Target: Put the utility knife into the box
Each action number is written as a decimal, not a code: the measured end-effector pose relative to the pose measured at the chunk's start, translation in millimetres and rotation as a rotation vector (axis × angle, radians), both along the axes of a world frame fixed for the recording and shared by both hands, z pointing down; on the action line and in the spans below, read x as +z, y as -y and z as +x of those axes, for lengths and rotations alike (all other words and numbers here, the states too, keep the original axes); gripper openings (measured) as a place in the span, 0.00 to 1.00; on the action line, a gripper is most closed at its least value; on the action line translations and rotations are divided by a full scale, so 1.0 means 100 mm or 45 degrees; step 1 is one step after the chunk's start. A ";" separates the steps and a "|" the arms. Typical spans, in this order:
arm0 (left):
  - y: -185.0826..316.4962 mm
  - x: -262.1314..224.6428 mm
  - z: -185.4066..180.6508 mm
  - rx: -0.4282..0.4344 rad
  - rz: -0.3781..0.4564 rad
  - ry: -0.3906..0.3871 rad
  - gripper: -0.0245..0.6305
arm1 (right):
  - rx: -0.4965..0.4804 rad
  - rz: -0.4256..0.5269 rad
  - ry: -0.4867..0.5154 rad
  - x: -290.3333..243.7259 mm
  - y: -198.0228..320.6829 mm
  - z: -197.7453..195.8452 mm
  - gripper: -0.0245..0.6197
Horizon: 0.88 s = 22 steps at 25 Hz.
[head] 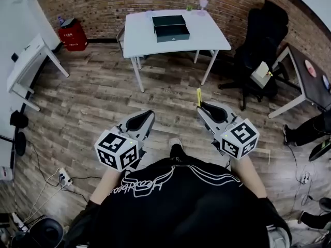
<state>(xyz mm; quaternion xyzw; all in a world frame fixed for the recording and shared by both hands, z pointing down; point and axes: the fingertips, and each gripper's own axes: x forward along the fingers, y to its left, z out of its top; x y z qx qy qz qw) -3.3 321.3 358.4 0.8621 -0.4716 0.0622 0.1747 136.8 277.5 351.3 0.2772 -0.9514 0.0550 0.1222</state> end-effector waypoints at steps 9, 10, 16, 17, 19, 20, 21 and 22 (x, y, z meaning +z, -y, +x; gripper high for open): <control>0.61 0.18 -0.15 -0.054 -0.037 0.046 0.09 | 0.030 0.012 -0.014 0.17 0.73 -0.06 0.14; 0.72 0.20 -0.17 -0.060 -0.044 0.052 0.09 | 0.028 0.010 -0.014 0.20 0.86 -0.08 0.14; 1.60 0.35 -0.30 -0.082 -0.094 0.052 0.09 | 0.023 -0.026 -0.002 0.32 1.74 -0.22 0.14; 1.77 0.37 -0.30 -0.076 -0.104 0.052 0.09 | 0.023 -0.034 -0.005 0.34 1.90 -0.23 0.14; 2.09 0.41 -0.28 -0.063 -0.122 0.053 0.09 | 0.015 -0.052 -0.015 0.38 2.22 -0.25 0.14; 2.26 0.42 -0.26 -0.059 -0.128 0.052 0.09 | 0.009 -0.061 -0.023 0.40 2.38 -0.25 0.14; 2.43 0.43 -0.24 -0.058 -0.131 0.050 0.09 | 0.005 -0.069 -0.031 0.43 2.54 -0.25 0.14; 2.60 0.42 -0.23 -0.058 -0.133 0.047 0.09 | 0.002 -0.075 -0.039 0.45 2.70 -0.25 0.14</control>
